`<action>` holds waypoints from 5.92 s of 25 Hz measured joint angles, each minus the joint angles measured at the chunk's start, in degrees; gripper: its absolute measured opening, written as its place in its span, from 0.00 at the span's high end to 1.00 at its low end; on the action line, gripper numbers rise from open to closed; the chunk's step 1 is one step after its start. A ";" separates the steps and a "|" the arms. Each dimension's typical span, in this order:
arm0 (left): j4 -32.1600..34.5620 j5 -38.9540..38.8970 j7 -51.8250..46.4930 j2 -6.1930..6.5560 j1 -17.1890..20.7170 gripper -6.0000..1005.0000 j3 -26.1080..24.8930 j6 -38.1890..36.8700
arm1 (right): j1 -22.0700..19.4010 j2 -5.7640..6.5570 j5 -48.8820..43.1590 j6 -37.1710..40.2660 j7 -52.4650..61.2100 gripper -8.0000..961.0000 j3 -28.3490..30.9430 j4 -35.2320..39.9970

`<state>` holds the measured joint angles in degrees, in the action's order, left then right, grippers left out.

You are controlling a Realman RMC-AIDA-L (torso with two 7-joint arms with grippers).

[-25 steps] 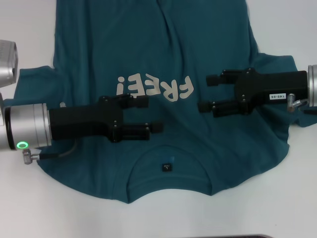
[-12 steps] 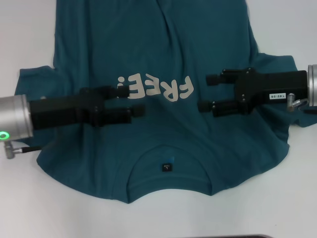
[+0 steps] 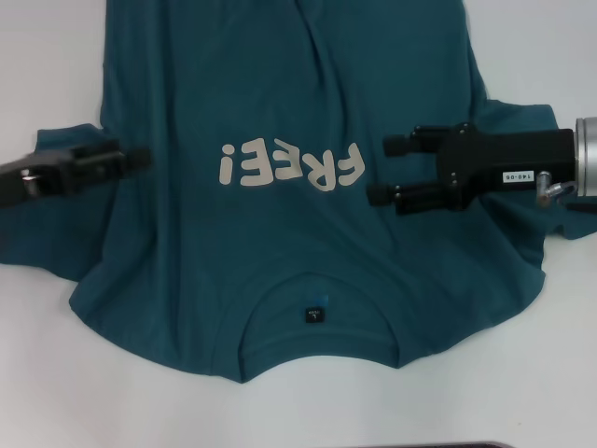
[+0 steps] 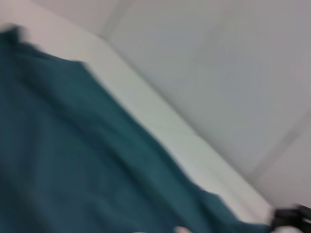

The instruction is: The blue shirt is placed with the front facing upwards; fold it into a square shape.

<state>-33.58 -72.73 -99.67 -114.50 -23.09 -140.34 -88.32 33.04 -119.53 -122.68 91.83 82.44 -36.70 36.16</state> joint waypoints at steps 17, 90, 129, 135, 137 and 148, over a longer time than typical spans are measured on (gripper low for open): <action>-0.63 2.76 -3.80 3.85 4.15 0.09 -3.79 7.93 | 0.00 0.10 0.52 -0.90 -0.01 0.05 0.04 -0.39; -5.50 19.55 -8.32 2.49 0.61 0.36 -6.02 10.85 | -0.35 0.00 1.29 -0.62 0.49 0.05 -0.12 -0.39; -13.92 23.60 -14.35 0.35 1.36 0.54 -5.65 9.55 | -0.35 0.00 1.40 -0.43 0.33 0.05 -0.04 -0.13; -14.07 24.11 -14.48 0.16 1.16 0.34 -5.88 9.82 | -0.46 0.00 1.92 -0.19 0.13 0.05 -0.04 -0.16; -14.07 24.15 -14.49 0.15 1.23 0.29 -5.67 9.80 | -0.48 0.01 1.92 -0.13 0.12 0.05 -0.04 -0.14; -15.11 26.16 -14.98 -0.60 1.05 0.30 -5.40 10.61 | -0.53 0.00 2.01 0.18 0.10 0.05 -0.04 -0.08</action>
<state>-48.69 -46.57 -114.65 -115.10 -22.04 -145.74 -77.71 32.52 -119.53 -120.68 92.01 82.54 -36.74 36.08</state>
